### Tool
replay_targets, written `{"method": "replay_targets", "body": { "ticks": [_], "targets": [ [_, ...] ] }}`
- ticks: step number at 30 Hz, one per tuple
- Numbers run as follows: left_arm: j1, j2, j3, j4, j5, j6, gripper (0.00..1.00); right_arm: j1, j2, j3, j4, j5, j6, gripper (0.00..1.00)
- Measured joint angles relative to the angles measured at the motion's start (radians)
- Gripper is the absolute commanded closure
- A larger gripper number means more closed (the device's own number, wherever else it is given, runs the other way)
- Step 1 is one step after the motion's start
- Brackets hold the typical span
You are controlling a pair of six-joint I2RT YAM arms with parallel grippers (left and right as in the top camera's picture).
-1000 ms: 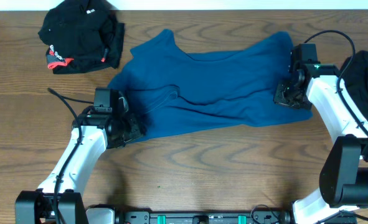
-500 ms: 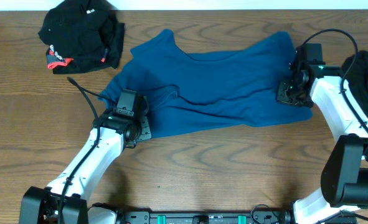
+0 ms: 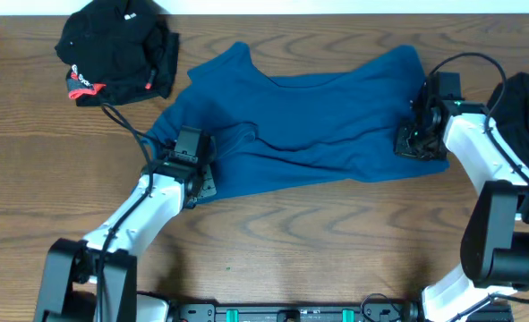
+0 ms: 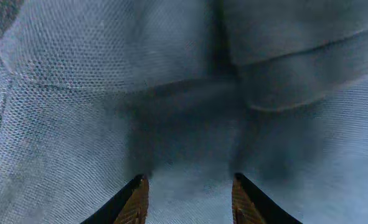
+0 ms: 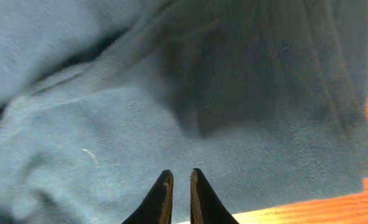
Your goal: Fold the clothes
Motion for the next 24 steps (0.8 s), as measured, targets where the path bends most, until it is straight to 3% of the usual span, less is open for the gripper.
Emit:
{"method": "replay_targets", "body": {
  "ticks": [18,24],
  "targets": [
    [0.054,0.069,0.011,0.014,-0.026,-0.002,0.57,-0.054,0.106,0.003,0.048,-0.010,-0.012,0.92],
    [0.075,0.073,0.013,0.018,-0.025,-0.005,0.76,-0.055,0.121,0.014,0.053,-0.010,-0.012,0.94]
  ]
}}
